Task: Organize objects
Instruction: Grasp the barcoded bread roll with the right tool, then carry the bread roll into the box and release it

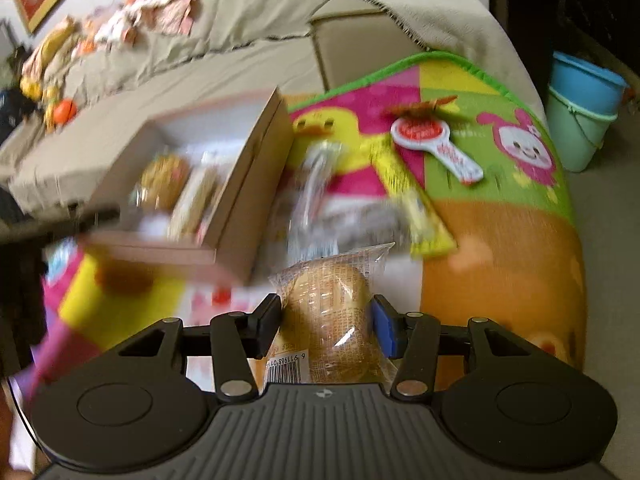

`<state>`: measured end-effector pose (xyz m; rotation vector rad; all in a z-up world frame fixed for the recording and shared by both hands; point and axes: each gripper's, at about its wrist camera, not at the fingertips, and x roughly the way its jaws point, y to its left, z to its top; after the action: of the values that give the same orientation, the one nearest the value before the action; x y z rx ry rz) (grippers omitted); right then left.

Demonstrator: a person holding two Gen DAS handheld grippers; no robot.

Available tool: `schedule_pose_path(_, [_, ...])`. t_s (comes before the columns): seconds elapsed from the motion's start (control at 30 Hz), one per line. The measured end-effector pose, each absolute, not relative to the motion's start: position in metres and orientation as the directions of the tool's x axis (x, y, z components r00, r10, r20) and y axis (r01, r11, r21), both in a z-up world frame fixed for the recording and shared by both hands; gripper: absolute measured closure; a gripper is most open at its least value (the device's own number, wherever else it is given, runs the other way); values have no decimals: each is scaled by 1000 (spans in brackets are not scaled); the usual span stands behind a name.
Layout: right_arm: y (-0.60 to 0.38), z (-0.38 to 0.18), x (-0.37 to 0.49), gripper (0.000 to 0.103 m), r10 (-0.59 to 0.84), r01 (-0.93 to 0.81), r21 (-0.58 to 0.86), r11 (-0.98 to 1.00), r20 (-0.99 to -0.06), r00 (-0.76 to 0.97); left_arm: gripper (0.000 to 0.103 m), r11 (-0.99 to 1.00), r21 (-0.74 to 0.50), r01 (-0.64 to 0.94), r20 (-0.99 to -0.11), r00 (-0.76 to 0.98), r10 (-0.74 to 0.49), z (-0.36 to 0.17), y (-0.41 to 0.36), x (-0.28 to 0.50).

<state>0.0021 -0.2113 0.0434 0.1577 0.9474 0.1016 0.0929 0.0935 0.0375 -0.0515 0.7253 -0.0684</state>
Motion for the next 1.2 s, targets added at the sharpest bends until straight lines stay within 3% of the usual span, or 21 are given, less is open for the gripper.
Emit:
schedule_pose_path(0.2, [-195,32,-16,37,92,-45,81,996,-806,585,91,996,-70,47,-661,746,-81,38,93,93])
schedule_pose_path(0.37, [-185,26,-15,38,47,-61,15,998,-812,581,91,996,-71,48,-661,746,-83,38,93,93])
schedule_pose_path(0.47, [-178,30,-21,50,42,-98,-18,995,-817,574,91,996,-71,49,-661,746,-83,38,93,93])
schedule_pose_path(0.6, [-169,49,-31,51,94,-139,16,990,-813,575,91,996,-71,51,-661,746,-85,38,93,93])
schedule_pose_path(1.07, [-136,189,6,51,286,-224,180,958,-528,800,91,995,-77,56,-660,745,-93,39,93,94])
schedule_pose_path(1.2, [-119,195,42,51,277,-219,171,961,-514,812,90,995,-82,58,-659,746,-98,38,93,93])
